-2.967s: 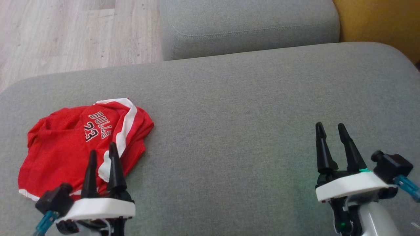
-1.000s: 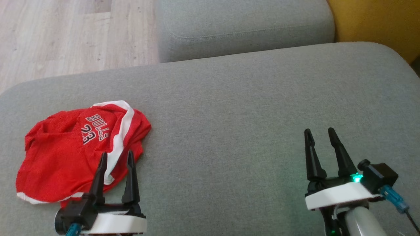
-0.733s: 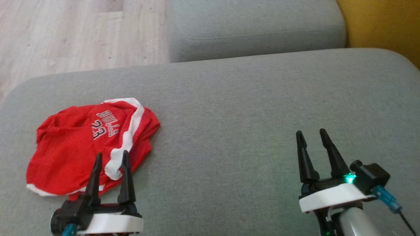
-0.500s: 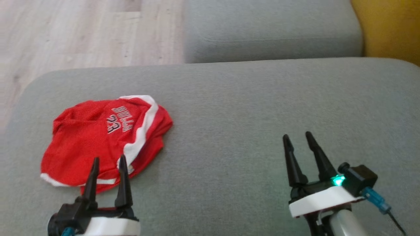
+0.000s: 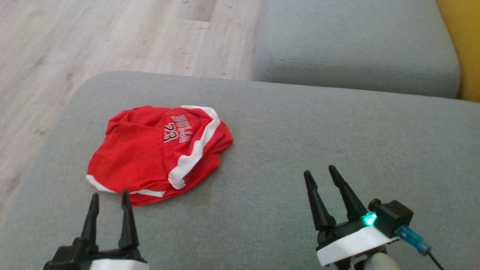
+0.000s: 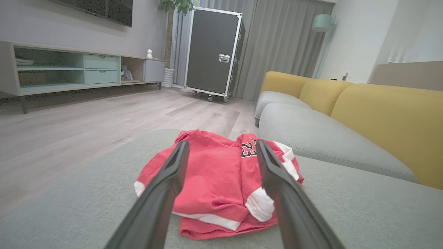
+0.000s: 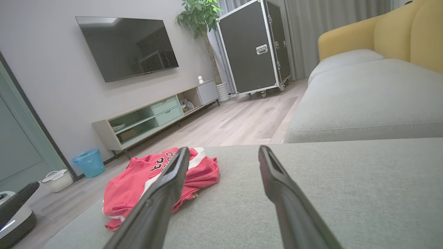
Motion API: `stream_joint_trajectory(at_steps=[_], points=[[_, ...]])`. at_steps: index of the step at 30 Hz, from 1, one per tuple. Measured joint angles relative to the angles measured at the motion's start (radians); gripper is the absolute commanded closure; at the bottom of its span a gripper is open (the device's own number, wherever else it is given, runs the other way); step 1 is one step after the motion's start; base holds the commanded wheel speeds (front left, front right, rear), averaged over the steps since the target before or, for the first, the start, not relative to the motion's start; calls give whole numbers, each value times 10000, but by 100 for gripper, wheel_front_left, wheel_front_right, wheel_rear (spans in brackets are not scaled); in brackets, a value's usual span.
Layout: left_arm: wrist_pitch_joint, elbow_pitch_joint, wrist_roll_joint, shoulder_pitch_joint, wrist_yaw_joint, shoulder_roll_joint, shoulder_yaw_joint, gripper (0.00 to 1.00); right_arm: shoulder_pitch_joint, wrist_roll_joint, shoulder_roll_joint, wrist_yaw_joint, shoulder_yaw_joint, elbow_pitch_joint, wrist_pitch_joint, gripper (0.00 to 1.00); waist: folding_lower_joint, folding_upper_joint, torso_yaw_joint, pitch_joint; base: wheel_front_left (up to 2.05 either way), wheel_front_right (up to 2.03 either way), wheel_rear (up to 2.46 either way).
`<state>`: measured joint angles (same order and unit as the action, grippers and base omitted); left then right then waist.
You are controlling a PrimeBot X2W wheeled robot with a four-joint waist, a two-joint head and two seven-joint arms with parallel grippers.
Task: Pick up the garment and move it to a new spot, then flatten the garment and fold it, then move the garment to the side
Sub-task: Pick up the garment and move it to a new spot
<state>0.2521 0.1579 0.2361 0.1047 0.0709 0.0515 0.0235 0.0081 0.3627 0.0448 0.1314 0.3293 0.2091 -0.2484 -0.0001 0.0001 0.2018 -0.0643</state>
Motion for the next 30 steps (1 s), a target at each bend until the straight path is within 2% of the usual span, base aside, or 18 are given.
stream_joint_trajectory(at_steps=[6,11,14,19,25,28,30], points=[[0,10,-75,229,104,4,-347,0,46,155,0,0,353,0,0,0,0,0,348,-35,0,0,0],[2,104,-479,211,274,17,-495,0,41,155,0,0,435,-2,0,0,0,0,331,94,0,0,0],[0,414,-692,-41,424,232,-290,0,36,155,2,0,430,-10,0,0,0,0,238,245,0,0,0],[-370,1448,-779,-1511,539,1212,1285,0,-23,142,4,0,244,-27,0,0,0,0,39,678,0,0,0],[-2015,1850,838,-3646,616,2435,4245,0,-428,140,6,0,59,-44,0,0,2,0,-276,1264,0,0,0],[-2520,2027,1557,-4303,616,2905,5030,0,-625,140,8,0,6,-73,-2,0,2,0,-471,1550,0,0,0],[-2711,2309,1613,-4677,616,3103,5269,0,-708,140,10,0,-35,-92,-12,0,3,0,-606,1722,0,0,0]])
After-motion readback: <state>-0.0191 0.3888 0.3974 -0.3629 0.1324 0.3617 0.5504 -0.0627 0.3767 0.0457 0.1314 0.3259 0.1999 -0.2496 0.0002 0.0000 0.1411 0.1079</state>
